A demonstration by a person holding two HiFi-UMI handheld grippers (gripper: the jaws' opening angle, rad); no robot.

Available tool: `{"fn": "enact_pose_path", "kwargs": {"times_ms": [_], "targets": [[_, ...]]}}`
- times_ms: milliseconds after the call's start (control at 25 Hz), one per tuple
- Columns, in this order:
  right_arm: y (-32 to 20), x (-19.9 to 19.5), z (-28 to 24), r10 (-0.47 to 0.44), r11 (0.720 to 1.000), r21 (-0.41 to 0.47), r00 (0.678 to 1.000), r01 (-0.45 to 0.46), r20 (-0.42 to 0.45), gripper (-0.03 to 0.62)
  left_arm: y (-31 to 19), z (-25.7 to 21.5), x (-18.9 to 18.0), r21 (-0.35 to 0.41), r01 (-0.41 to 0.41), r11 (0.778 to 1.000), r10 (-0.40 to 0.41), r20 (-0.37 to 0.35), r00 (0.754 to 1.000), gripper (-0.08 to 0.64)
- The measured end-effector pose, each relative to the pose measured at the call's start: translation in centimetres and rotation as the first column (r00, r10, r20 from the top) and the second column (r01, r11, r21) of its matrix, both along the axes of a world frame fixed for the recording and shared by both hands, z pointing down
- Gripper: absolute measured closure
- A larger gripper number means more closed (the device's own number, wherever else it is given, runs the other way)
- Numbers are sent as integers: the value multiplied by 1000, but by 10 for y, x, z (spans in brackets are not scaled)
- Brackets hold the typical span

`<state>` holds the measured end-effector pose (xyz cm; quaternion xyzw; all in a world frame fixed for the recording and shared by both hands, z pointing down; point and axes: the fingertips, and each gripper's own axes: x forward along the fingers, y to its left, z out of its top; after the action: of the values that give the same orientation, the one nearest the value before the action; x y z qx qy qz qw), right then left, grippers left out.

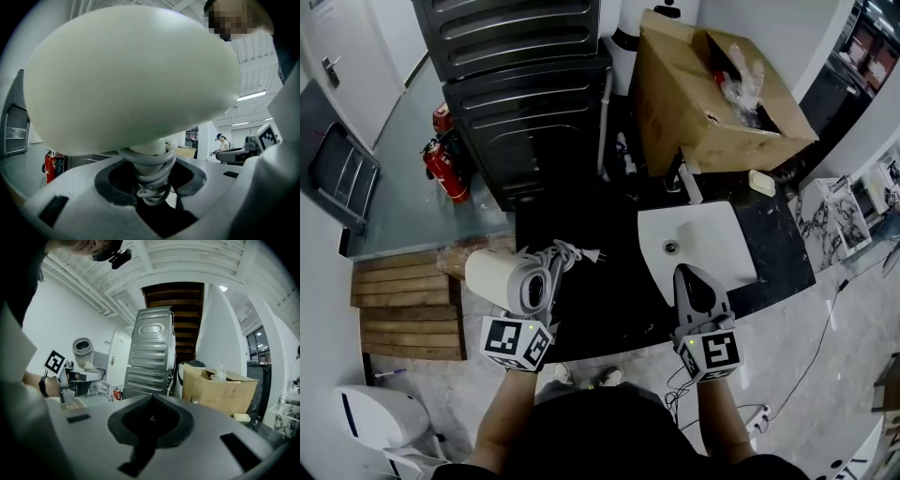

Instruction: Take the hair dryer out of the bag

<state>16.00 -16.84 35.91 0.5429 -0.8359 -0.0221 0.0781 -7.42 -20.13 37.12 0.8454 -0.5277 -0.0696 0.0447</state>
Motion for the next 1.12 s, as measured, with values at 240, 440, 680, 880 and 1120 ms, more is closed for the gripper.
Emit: {"fn": "enact_pose_path", "kwargs": {"times_ms": [240, 440, 680, 880, 1120], "targets": [[2, -4, 2, -14, 1000, 13, 1000, 14, -28, 580, 7, -1, -7, 5, 20, 1000, -20, 9, 1000, 357], [5, -9, 4, -26, 1000, 10, 999, 27, -46, 580, 12, -2, -11, 8, 32, 999, -32, 9, 999, 357], [6, -10, 3, -33, 999, 17, 999, 33, -40, 580, 17, -3, -13, 14, 41, 999, -41, 14, 999, 357], [7, -13, 3, -41, 999, 21, 998, 42, -39, 580, 21, -3, -15, 13, 46, 999, -46, 15, 999, 357], [7, -15, 1, -53, 998, 26, 998, 54, -47, 580, 23, -3, -18, 9, 56, 998, -56, 14, 998, 357]]}}
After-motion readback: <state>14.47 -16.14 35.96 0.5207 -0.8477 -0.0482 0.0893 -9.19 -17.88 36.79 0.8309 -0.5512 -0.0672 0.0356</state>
